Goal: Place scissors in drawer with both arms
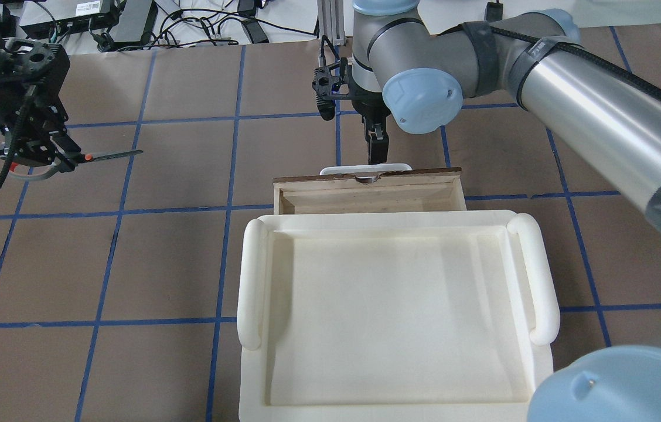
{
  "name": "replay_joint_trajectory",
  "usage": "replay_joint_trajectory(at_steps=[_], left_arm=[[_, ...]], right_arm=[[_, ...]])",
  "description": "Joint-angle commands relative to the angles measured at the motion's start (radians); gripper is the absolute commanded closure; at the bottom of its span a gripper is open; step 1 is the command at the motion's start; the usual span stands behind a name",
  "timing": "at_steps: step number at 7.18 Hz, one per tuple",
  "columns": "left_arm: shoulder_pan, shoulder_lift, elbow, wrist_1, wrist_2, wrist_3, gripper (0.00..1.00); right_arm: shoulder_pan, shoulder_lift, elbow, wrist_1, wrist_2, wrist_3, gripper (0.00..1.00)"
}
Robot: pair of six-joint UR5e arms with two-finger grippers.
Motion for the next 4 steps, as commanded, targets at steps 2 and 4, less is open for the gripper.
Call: replay_joint_trajectory(at_steps=[2,4], left_arm=[[-0.189,0.049,0.002,-0.033,-0.015,-0.313,1.0],[-0.194,0.043,0.0,-0.028,-0.015,-0.316,1.0]], right_arm=[[-0.001,0.038,-0.043,0.071,0.016,-0.013,0.0],[-0.001,0.036,-0.021,0.102,0.016,-0.015,0.0]])
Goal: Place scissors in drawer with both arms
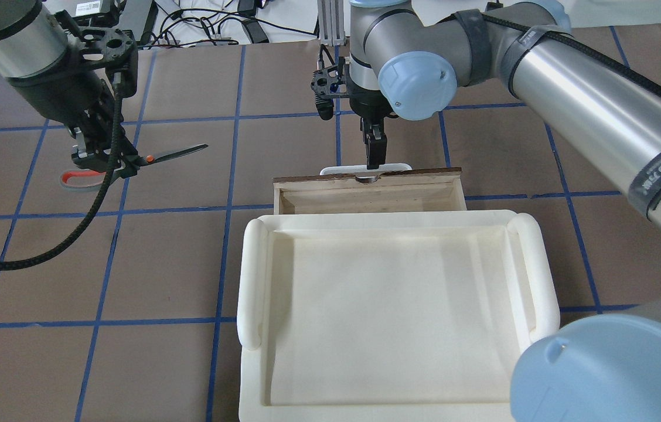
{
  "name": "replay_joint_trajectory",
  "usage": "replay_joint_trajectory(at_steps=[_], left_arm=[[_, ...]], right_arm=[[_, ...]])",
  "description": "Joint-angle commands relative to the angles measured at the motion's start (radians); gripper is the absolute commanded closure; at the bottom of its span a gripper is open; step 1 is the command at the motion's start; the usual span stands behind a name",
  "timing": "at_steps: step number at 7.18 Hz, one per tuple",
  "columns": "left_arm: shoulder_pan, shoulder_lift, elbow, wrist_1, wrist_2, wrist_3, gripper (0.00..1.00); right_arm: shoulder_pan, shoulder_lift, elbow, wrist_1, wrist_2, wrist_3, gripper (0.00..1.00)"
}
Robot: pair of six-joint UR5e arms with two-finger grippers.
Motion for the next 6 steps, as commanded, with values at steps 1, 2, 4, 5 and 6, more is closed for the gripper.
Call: replay_joint_trajectory(at_steps=[1,2,4,5,6], left_arm=[[-0.011,-0.002,-0.001,0.002,-0.002,-0.01,1.0],[-0.017,-0.002,-0.001,0.002,0.0,-0.013,1.0],[-0.017,0.003,-0.001,0.002,0.0,-0.007,1.0],[-0.017,0.003,-0.003,0.002,0.0,-0.004,1.0],[-0.017,0.003,-0.003,0.002,0.0,-0.004,1.0]], right_arm=[[0.0,0.0,0.015,0.015,0.0,-0.01,0.0],[0.0,0.01,0.018,0.008,0.002,-0.056,0.0],[0.0,0.026,0.015,-0.023,-0.001,-0.061,0.0],[-0.002,0.03,0.012,-0.054,-0.006,-0.061,0.0],[-0.009,0.028,0.003,-0.068,-0.004,-0.059,0.0]])
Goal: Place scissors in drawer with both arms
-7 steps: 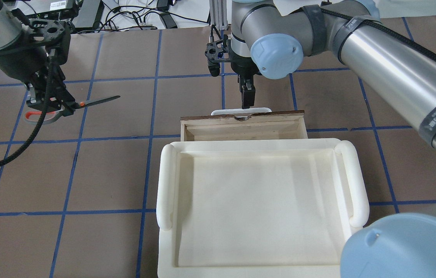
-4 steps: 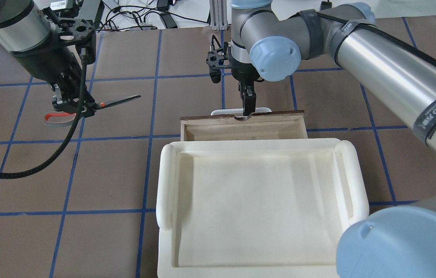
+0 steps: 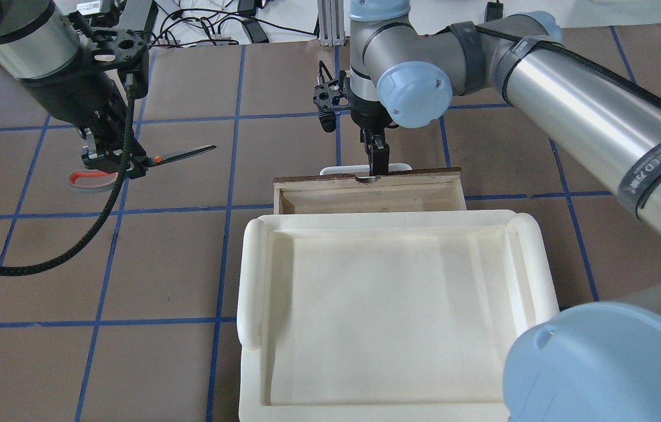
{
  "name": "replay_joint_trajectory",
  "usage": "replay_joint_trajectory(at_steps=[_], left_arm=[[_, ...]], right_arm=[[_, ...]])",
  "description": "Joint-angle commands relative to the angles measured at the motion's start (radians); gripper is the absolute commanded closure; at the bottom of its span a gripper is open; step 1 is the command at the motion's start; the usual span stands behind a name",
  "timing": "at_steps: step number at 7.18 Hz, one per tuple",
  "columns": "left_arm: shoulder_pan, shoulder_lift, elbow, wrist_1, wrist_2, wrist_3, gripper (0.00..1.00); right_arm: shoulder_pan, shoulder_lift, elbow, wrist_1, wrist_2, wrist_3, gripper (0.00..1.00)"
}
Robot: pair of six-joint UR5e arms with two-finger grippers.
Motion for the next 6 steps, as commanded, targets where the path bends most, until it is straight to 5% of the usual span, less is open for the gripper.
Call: replay_joint_trajectory(at_steps=[1,6], left_arm=[[0.0,0.0,-0.002,0.0,0.0,0.004,1.0],[-0.003,0.0,-0.004,0.0,0.0,0.009,1.0]], right_arm=[[-0.021,0.001,-0.01,-0.047,0.004,0.0,0.0],[-0.037,0.062,-0.06,-0.129,0.004,0.011,0.0]])
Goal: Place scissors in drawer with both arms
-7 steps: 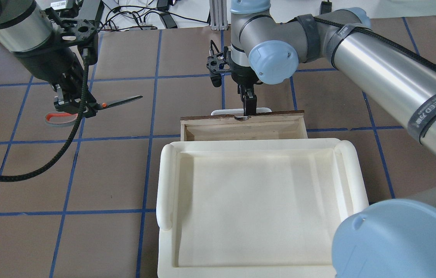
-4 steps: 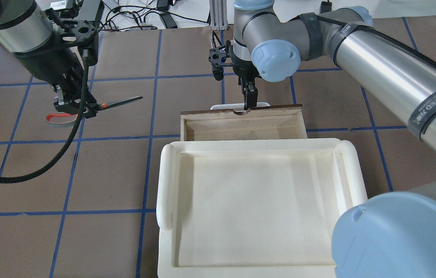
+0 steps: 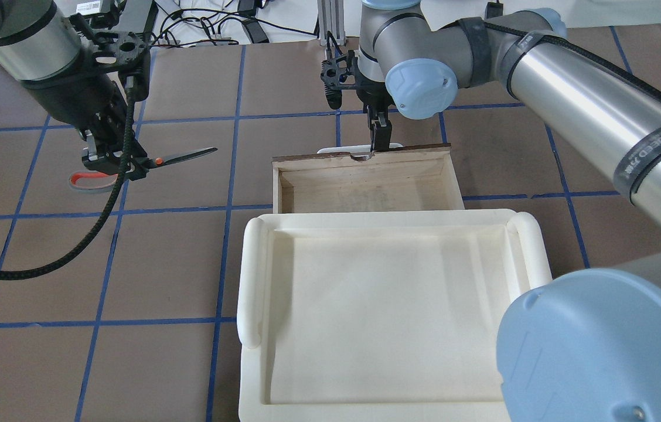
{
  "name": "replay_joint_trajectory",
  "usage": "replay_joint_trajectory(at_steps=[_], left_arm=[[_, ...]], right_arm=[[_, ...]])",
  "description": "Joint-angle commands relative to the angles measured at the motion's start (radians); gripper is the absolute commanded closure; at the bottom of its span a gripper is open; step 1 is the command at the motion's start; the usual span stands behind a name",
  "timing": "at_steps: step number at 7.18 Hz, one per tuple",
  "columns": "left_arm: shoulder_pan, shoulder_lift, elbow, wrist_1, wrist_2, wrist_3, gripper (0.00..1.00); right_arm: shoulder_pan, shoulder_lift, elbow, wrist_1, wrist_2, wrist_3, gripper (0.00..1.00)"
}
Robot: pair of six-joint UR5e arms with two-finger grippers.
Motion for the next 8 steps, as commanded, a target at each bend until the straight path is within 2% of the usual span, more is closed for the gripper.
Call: replay_joint_trajectory(at_steps=[1,3,5,6,7,8], left_arm=[[-0.001,0.0,-0.001,0.0,0.0,0.0,1.0],[-0.001,0.001,0.001,0.0,0.0,0.0,1.0],[-0.006,-0.006,0.001,0.002,-0.002,-0.017,1.0],[-0.063,-0.026,0.006,0.053,-0.033,-0.046,1.0],[-0.167,-0.058,0.006,0.142,-0.029,-0.131,1.0],[-0.209,-0.101,0.006,0.202,-0.032,-0.166,1.0]], right_arm=[[-0.008,0.021,-0.031,-0.012,0.001,0.0,0.0],[-0.049,-0.023,-0.041,-0.009,0.039,0.005,0.0],[-0.083,-0.114,-0.04,0.006,0.027,0.01,0.0],[-0.146,-0.17,-0.029,0.047,0.041,0.107,0.0],[-0.202,-0.229,-0.022,0.124,0.044,0.243,0.0],[-0.235,-0.286,-0.018,0.205,0.042,0.34,0.0]])
